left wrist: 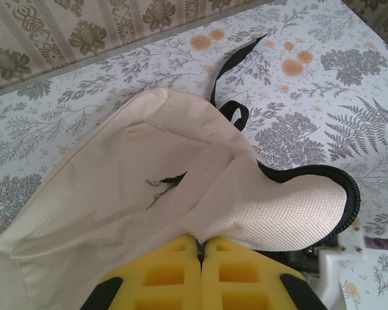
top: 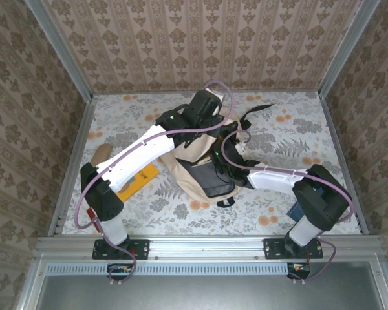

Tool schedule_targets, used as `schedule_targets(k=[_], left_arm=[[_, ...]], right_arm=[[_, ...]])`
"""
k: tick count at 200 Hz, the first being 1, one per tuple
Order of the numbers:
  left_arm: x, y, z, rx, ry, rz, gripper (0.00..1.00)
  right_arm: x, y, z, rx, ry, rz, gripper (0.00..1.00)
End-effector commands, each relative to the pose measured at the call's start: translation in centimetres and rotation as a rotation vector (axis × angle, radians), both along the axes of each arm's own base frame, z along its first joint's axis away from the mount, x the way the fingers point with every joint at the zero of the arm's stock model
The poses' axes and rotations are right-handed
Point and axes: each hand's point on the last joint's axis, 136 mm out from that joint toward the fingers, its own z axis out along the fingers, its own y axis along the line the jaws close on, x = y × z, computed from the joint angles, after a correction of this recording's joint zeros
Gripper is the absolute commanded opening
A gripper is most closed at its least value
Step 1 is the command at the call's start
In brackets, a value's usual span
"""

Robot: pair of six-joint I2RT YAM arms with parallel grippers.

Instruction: Pack the student bag

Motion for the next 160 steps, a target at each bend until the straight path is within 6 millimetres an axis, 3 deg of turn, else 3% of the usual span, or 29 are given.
schedule_targets(k=[1,62,96,126,160], left_arm=[[0.0,0.6,4.1,-0.118,-0.058,0.018,0.00],[0.4,1.2,3.4,-0.132,-0.027,0.032,0.00],[0.7,1.3,3.2,-0.154,-0.010,0.036,0.00],[0.6,1.4,3.7,-0.171,-0.010,0.029,0.00],[0.3,1.3,4.5,-0.193,-0.014,0.015,0.00]], right_arm=[[1.6,0.7,0.1,0.028,0.003,-0.018,0.11],[3.6,3.5,-0.8,0.110,-0.003,0.118,0.23],[4.1,4.0,2.9,0.195,-0.195,0.151,0.08],[4.7,4.2,5.5,0.238,-0.310,0.160,0.03],[5.6,4.7,5.8,0.267,-0.361,0.140,0.01]])
